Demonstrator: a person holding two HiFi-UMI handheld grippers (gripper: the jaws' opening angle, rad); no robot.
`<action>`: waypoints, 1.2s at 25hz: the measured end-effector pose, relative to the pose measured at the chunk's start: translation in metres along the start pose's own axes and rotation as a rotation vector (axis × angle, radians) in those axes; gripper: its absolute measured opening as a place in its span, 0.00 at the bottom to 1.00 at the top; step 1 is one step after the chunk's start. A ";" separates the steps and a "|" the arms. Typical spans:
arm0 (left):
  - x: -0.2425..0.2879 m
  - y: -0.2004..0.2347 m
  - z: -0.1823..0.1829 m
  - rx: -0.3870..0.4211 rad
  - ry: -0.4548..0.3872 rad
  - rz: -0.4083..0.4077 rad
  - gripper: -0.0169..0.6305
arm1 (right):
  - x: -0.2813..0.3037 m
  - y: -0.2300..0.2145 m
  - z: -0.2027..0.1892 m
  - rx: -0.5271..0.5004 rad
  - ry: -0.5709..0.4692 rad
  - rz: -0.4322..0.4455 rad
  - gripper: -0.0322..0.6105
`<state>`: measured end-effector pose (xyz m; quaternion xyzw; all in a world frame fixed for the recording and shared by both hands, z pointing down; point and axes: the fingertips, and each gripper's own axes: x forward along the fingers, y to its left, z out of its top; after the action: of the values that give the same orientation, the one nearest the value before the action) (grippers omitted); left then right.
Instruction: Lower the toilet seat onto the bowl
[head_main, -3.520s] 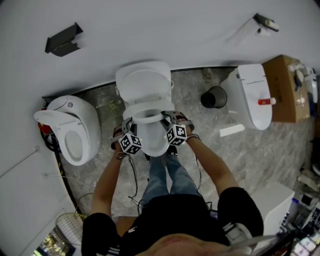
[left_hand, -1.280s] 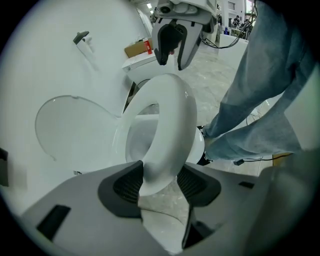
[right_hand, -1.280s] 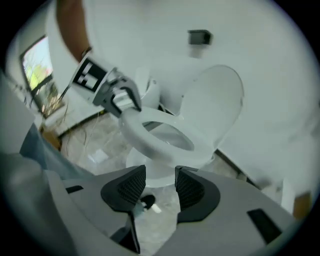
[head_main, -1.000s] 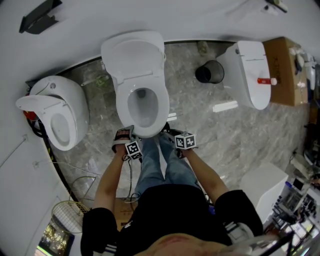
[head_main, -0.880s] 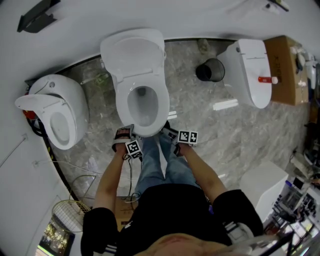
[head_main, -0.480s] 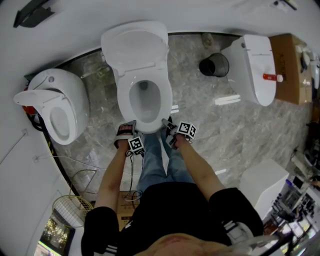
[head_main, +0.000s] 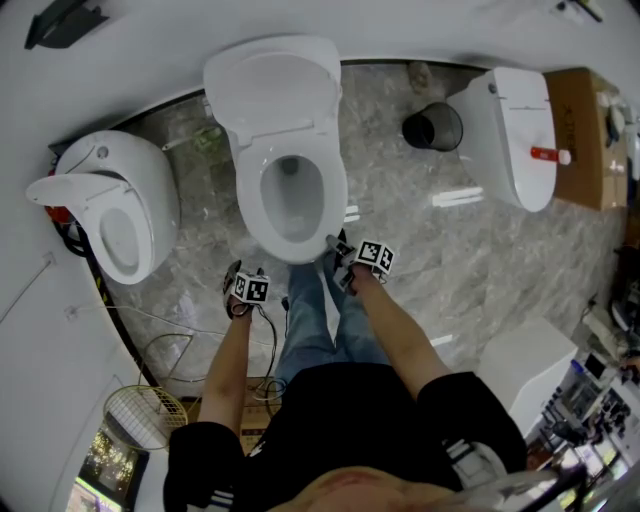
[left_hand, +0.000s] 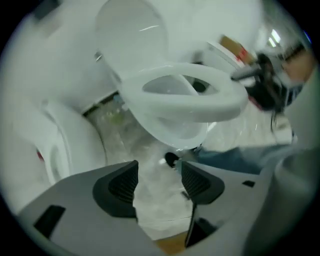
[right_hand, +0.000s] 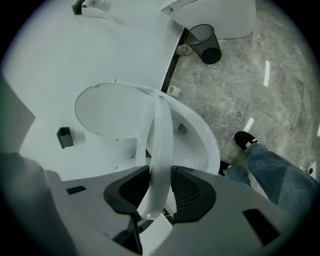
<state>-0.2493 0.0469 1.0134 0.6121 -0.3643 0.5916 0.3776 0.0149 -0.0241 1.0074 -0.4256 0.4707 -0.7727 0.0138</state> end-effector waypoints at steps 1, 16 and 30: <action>0.000 -0.002 -0.007 -0.192 0.002 -0.092 0.45 | 0.000 -0.001 0.000 -0.003 0.005 -0.005 0.28; 0.017 -0.036 0.069 -1.243 -0.333 -0.710 0.26 | 0.010 -0.034 -0.001 -0.037 0.038 -0.086 0.29; 0.063 -0.044 0.054 -1.236 -0.196 -0.570 0.26 | 0.029 -0.074 -0.003 -0.127 0.096 -0.261 0.29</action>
<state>-0.1838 0.0189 1.0739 0.4072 -0.4920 0.0946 0.7636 0.0228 0.0071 1.0803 -0.4459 0.4596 -0.7559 -0.1362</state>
